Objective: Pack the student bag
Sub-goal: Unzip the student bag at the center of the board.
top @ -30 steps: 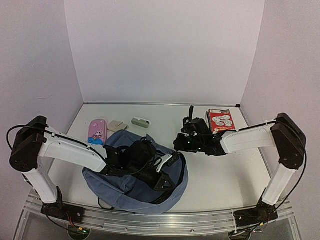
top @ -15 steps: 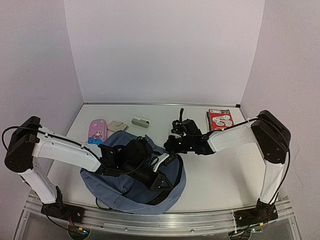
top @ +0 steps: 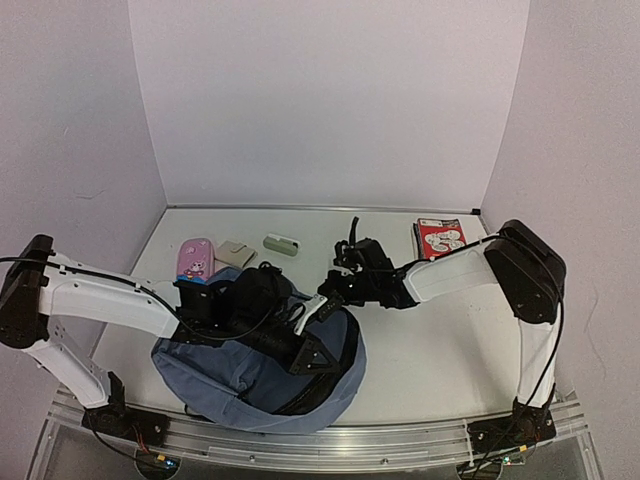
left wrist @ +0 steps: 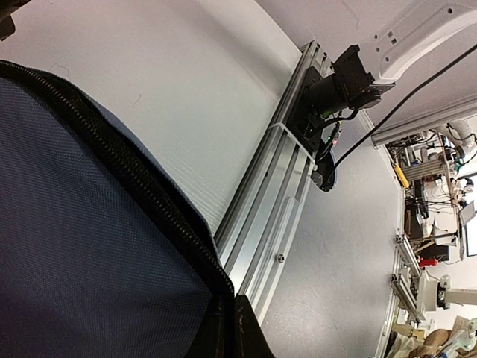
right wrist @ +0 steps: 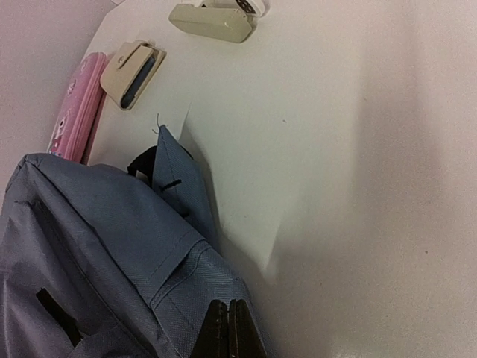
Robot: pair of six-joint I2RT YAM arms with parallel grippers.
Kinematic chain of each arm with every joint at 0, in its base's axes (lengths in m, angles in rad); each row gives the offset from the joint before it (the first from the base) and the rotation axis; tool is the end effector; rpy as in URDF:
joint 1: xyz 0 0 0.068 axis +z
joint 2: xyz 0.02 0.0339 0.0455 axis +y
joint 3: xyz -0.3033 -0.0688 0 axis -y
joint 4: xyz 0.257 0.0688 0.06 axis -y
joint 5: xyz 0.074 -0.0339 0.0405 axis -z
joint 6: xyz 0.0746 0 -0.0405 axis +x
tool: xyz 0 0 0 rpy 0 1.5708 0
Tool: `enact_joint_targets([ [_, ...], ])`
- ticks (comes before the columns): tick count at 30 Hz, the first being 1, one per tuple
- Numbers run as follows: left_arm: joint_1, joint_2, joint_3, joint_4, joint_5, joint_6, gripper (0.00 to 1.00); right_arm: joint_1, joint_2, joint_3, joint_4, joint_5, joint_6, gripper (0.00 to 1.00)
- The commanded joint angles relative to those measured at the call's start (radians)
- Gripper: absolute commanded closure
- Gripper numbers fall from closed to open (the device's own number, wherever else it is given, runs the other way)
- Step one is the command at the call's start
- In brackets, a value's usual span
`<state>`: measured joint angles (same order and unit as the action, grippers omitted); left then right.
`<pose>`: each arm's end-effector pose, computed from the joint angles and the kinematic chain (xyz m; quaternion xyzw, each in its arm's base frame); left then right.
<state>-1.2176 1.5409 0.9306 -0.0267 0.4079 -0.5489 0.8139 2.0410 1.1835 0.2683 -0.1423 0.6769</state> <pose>0.1004 -0.3578 0.2338 0.3731 0.7961 -0.4554 0.1400 0.3314 0.3663 0.1466 -0.0936 0.8754 0.3649 0.3029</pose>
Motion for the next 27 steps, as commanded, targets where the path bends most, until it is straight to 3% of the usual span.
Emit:
enact_joint_targets([
  [1,-0.010,-0.094,0.052,-0.035,0.025,0.020,1.00,-0.005,0.016,0.066,0.057,0.005,-0.001,1.00],
  [17,-0.011,-0.178,0.027,-0.111,0.043,0.019,1.00,-0.007,0.070,0.166,0.066,-0.048,0.002,1.00],
  [27,-0.010,-0.012,0.148,-0.088,0.175,0.079,1.00,0.004,0.086,0.194,0.144,-0.139,0.022,1.00],
])
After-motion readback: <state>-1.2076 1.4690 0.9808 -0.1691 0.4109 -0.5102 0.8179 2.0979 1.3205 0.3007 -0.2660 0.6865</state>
